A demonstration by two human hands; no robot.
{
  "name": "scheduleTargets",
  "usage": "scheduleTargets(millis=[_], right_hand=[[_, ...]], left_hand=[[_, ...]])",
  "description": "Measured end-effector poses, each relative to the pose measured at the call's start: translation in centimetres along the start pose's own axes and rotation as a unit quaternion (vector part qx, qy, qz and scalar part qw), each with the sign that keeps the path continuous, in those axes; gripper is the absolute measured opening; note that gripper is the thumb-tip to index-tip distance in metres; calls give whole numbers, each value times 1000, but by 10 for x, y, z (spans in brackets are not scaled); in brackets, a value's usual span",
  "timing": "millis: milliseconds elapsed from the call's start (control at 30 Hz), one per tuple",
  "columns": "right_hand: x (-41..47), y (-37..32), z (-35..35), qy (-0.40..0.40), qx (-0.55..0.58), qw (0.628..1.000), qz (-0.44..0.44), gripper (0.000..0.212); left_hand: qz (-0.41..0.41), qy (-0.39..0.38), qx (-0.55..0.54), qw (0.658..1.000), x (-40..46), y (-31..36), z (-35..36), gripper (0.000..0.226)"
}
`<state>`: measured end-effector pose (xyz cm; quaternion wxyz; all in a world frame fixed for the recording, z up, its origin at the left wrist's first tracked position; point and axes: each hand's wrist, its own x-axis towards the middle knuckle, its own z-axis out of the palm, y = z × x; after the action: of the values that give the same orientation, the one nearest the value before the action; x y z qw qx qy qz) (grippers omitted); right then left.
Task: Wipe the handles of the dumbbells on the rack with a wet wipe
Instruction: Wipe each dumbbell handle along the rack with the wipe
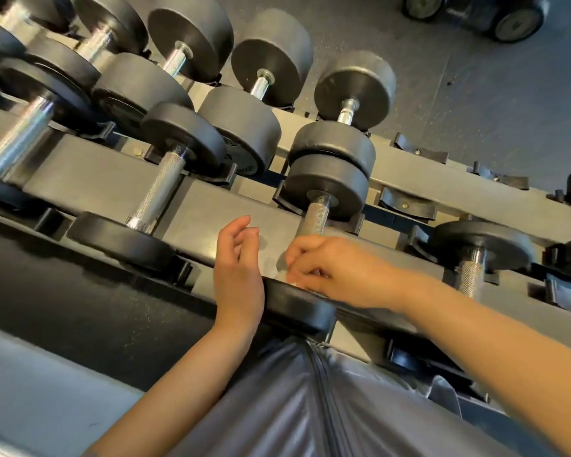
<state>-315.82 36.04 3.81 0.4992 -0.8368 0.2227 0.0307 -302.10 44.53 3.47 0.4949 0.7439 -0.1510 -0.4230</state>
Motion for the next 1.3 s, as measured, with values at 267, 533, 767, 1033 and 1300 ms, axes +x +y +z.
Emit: scheduleTargets(millis=[267, 533, 767, 1033, 1300], right_hand=[[-28, 10, 47, 196, 364, 867, 278, 20], [-4, -3, 45, 225, 575, 697, 365, 32], [-19, -15, 45, 348, 498, 724, 327, 21], [9, -1, 32, 373, -128, 912, 114, 15], [-7, 7, 25, 285, 12, 955, 84, 21]], left_hand=[[122, -58, 50, 990, -9, 1, -4, 26], [241, -121, 171, 948, -13, -12, -12, 30], [203, -120, 150, 960, -11, -11, -11, 27], [173, -129, 151, 965, -11, -10, -11, 24], [183, -140, 149, 962, -10, -9, -12, 20]])
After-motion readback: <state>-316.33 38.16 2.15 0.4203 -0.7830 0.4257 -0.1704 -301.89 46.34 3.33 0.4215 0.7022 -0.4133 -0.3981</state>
